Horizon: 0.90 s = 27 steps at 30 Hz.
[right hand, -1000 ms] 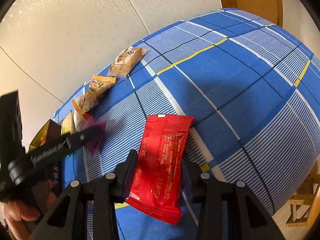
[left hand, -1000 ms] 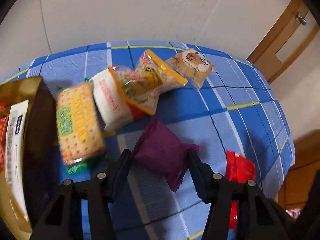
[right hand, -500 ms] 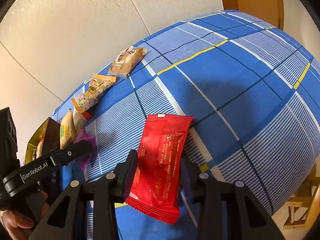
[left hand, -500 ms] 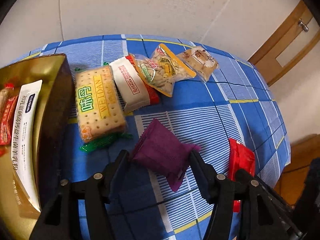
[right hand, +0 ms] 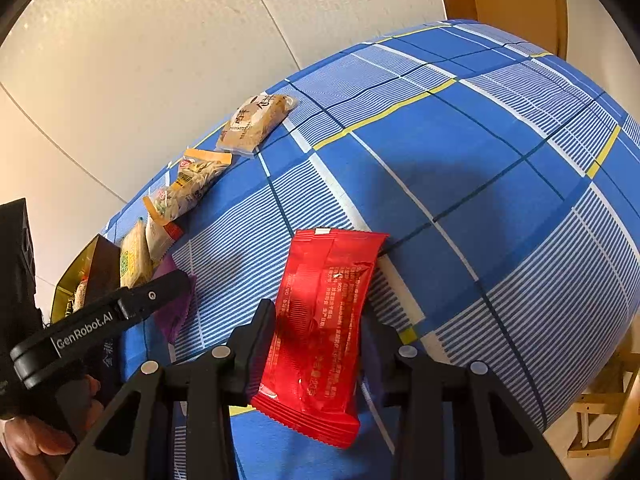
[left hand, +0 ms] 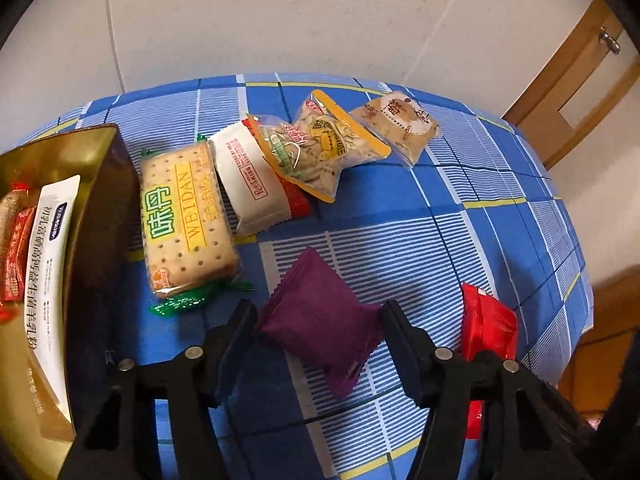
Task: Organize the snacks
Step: 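Carry the purple pouch into the tray and open the left gripper while the right holds the red bag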
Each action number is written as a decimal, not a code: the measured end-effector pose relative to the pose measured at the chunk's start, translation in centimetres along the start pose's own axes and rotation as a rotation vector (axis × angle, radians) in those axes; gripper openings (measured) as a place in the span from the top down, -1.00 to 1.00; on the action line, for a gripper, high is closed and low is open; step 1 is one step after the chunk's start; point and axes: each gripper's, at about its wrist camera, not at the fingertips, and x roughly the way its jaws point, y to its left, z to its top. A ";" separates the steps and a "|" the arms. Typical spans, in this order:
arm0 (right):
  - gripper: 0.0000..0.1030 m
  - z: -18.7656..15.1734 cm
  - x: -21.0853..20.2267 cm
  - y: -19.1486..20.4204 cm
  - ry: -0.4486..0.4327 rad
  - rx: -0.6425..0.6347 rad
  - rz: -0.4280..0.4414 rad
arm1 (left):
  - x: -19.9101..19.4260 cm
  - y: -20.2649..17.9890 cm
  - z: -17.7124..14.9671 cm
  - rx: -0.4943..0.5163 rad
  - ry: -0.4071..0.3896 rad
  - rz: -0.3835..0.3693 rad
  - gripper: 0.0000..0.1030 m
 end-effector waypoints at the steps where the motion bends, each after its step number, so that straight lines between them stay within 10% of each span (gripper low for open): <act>1: 0.22 0.0 0.0 -0.1 0.000 0.002 0.001 | -0.1 -0.1 -0.1 0.014 -0.007 0.006 -0.20; 27: 0.31 -0.1 0.1 0.4 -0.004 -0.048 -0.015 | -3.0 1.2 -2.6 0.046 -0.084 -0.062 0.07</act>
